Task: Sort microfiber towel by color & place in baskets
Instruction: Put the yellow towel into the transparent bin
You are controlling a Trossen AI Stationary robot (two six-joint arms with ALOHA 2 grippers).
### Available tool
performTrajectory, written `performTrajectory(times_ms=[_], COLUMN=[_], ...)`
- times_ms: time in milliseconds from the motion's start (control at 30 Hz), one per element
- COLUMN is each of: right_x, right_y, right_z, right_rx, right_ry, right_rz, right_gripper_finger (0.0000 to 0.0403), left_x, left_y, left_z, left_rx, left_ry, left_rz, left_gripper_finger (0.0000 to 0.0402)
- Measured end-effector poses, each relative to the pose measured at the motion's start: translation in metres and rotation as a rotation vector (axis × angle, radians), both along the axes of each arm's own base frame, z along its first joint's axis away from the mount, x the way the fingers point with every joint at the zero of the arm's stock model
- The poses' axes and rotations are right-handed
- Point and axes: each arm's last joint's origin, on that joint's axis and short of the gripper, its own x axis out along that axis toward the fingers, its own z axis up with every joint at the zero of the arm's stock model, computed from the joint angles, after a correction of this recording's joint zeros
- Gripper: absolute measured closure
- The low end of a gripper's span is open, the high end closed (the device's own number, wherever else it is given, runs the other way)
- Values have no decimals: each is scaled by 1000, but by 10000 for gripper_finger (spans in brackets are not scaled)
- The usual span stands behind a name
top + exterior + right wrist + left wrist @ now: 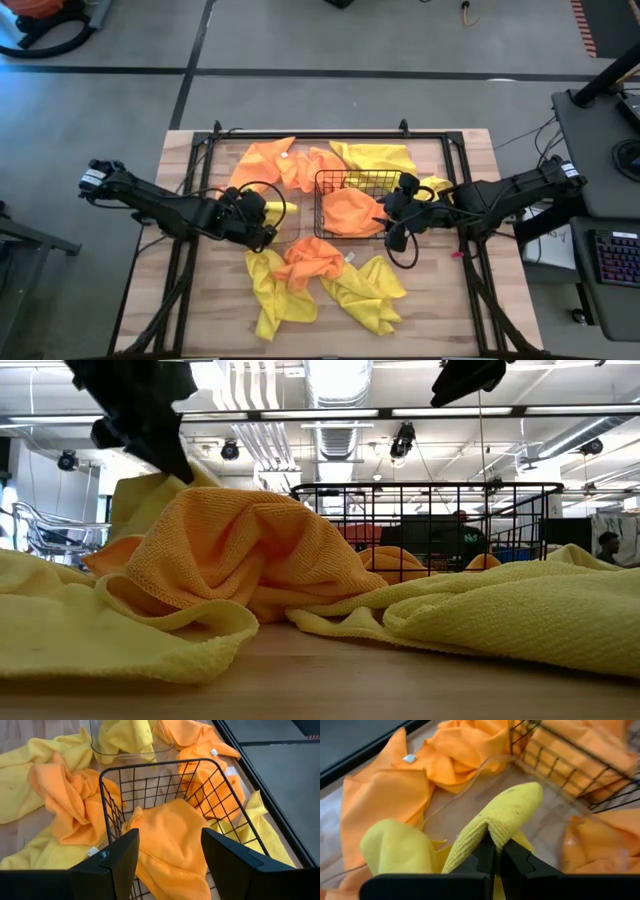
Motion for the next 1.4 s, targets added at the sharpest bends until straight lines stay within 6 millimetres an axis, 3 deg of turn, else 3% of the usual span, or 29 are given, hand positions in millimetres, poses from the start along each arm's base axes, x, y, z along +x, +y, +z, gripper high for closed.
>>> performTrajectory(times_ms=[267, 567, 1400], right_x=[1, 1, 1], right_y=[0, 0, 0], right_z=[-6, -6, -6], right_rx=[1, 1, 26], right_ry=[0, 0, -8], right_rz=[0, 0, -24], right_gripper_finger=[193, 193, 193], left_x=[-9, -16, -21], left_y=[2, 1, -1], left_z=[-33, -53, -58], left_rx=[-40, -160, -262], left_ry=[36, 131, 193], left_rz=[8, -20, -33], left_gripper_finger=[401, 402, 401])
